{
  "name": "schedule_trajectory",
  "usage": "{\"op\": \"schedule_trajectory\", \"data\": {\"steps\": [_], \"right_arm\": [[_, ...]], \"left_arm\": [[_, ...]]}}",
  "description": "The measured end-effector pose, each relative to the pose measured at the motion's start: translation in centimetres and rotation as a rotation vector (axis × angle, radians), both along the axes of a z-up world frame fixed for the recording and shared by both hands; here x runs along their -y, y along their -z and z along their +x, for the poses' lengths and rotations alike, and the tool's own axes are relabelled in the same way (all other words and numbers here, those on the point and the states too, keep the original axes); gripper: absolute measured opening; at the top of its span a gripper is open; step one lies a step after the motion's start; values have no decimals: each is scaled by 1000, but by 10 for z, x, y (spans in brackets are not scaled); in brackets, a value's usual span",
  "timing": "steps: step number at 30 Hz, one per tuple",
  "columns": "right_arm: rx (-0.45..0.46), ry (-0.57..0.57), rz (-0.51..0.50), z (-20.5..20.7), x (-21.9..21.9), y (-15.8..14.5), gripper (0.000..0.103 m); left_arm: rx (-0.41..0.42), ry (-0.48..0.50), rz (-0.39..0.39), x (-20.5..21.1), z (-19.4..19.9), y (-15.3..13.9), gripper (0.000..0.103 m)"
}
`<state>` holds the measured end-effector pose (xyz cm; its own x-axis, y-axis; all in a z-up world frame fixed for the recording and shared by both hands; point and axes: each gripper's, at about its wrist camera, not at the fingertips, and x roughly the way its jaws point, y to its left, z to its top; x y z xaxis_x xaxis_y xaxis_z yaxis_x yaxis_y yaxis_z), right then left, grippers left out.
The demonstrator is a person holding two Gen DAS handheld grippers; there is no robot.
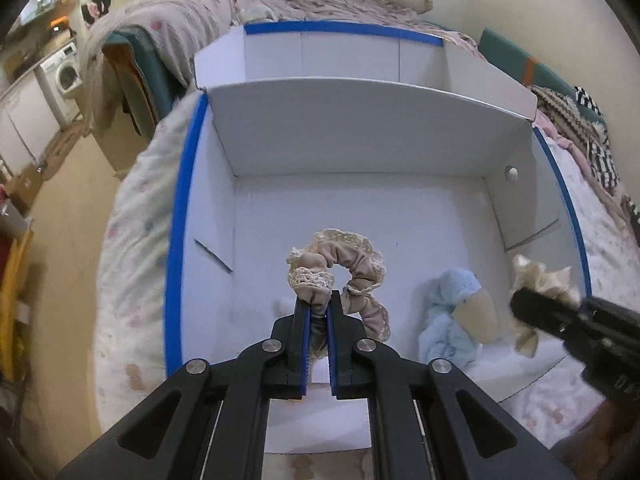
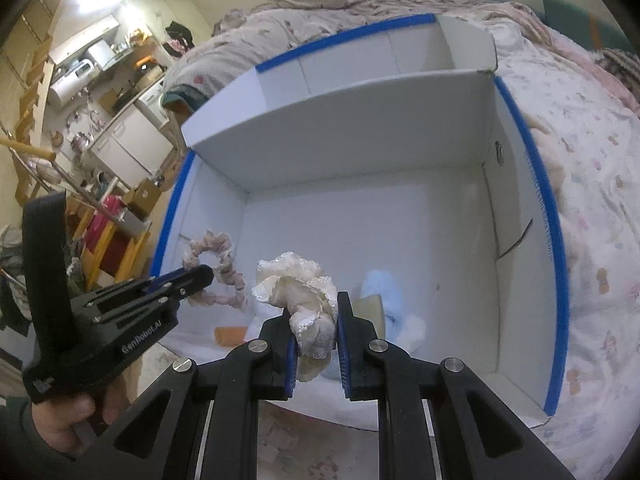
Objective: Organize soft objects
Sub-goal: 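Carry the scrunchie and white cloth bundle over the box with both tools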
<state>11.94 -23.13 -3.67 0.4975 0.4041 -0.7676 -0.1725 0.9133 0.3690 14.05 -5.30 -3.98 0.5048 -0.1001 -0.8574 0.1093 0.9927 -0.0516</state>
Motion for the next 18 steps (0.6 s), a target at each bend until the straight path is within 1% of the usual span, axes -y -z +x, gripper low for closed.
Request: {"op": "schedule_trajectory", "data": {"steps": [2, 3, 6, 14, 18], "right_arm": [[-16, -2, -1, 2, -2, 5, 18], [-24, -3, 2, 2, -3, 6, 18], [-31, -7, -4, 3, -6, 9, 18], [-59, -24, -40, 2, -14, 18, 18], [-69, -18, -43, 5, -15, 21, 18]], "left_arm": [[16, 7, 30, 2, 0, 1, 7], [18, 7, 33, 3, 0, 1, 7], [11, 4, 14, 5, 1, 3, 7], [-12, 8, 4, 11, 5, 11, 7], [-21, 7, 3, 11, 3, 13, 7]]}}
